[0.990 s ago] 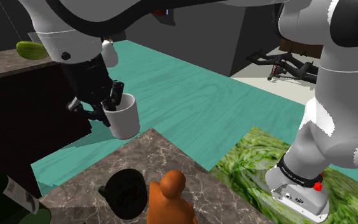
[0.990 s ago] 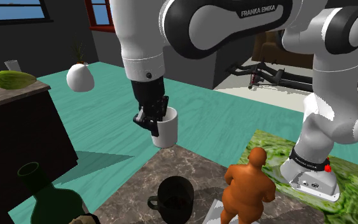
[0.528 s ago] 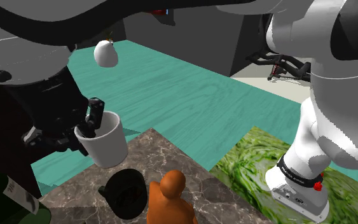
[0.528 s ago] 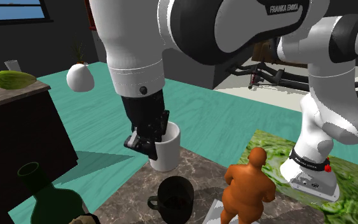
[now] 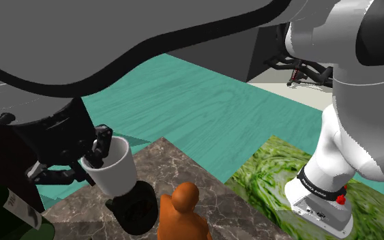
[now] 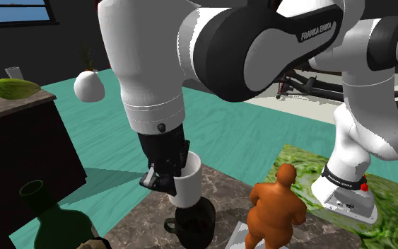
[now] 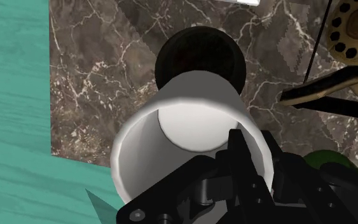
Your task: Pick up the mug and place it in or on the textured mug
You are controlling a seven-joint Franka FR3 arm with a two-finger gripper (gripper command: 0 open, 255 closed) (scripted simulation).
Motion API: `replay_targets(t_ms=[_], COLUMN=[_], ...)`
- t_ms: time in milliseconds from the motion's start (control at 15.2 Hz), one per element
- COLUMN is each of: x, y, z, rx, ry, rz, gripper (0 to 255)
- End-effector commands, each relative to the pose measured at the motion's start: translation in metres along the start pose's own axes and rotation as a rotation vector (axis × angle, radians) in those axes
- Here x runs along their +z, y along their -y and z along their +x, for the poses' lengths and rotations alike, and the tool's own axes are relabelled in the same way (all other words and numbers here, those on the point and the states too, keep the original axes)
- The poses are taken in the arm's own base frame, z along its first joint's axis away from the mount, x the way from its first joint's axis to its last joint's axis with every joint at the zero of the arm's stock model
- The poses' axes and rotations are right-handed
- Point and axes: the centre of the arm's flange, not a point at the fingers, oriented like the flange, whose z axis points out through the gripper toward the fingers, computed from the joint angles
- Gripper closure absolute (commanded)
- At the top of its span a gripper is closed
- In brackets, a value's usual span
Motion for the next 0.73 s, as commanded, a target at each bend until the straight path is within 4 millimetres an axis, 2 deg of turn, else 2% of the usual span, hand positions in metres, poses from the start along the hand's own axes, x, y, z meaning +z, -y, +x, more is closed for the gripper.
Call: replay_targets(t_ms=[0,594,660], x=[0.009,0.060,0.060], y=[0.001,0.004,0.004], z=[0.001,0.003,0.003], rx=[0.000,0.000,0.000], ry=[-0.001,-0.001,-0.001], rz=[0.001,0.001,0.001], gripper=[255,255,255])
